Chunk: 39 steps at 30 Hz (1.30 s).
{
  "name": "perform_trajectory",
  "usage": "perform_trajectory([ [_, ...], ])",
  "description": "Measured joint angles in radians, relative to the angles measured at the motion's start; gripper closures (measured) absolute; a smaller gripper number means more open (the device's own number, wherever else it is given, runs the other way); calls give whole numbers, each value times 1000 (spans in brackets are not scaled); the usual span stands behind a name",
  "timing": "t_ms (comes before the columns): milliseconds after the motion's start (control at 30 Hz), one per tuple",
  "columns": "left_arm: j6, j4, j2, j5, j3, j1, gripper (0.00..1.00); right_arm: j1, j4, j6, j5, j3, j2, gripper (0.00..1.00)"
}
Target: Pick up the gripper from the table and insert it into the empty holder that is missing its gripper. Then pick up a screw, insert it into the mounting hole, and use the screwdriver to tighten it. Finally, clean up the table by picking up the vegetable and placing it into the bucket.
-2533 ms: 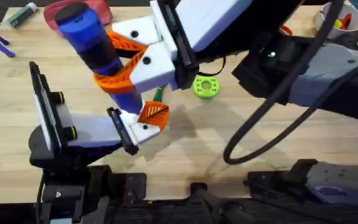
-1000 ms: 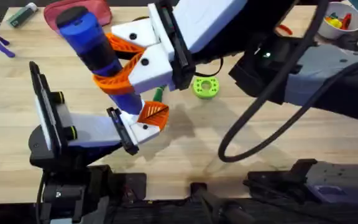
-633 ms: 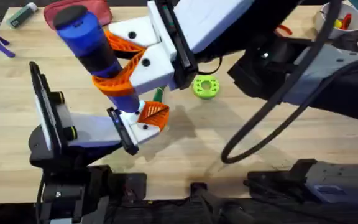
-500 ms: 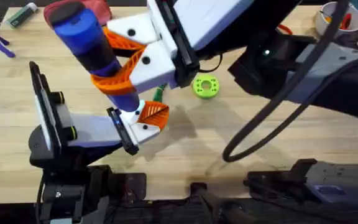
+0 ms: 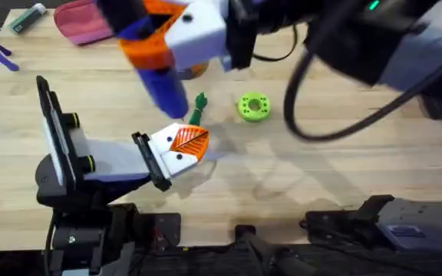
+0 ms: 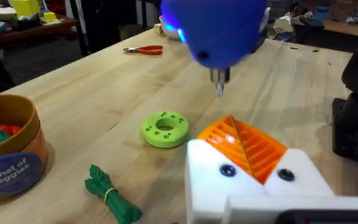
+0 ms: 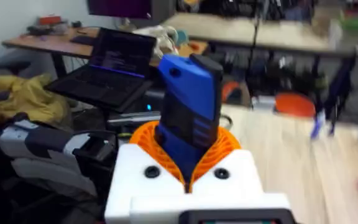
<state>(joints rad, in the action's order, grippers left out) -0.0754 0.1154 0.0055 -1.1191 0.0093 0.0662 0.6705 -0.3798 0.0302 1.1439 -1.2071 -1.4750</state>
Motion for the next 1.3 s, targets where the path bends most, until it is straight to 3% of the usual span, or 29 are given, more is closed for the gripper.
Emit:
perform_trajectory([
  [200,0,0,0,0,0,0,982,-95,582,148,-170,-166,0,978],
  [333,0,0,0,0,0,0,982,-133,916,299,-397,-292,0,978],
  [500,0,0,0,0,0,0,982,-142,1199,440,-683,-443,0,978],
  [700,0,0,0,0,0,0,982,-142,1384,578,-1045,-517,0,978],
  [833,0,0,0,0,0,0,982,-152,1497,679,-1202,-517,-2,978],
  [1000,0,0,0,0,0,0,982,-193,1591,749,-1292,-518,-48,978],
  [1300,0,0,0,0,0,0,982,-298,1635,834,-1360,-518,-266,978],
])
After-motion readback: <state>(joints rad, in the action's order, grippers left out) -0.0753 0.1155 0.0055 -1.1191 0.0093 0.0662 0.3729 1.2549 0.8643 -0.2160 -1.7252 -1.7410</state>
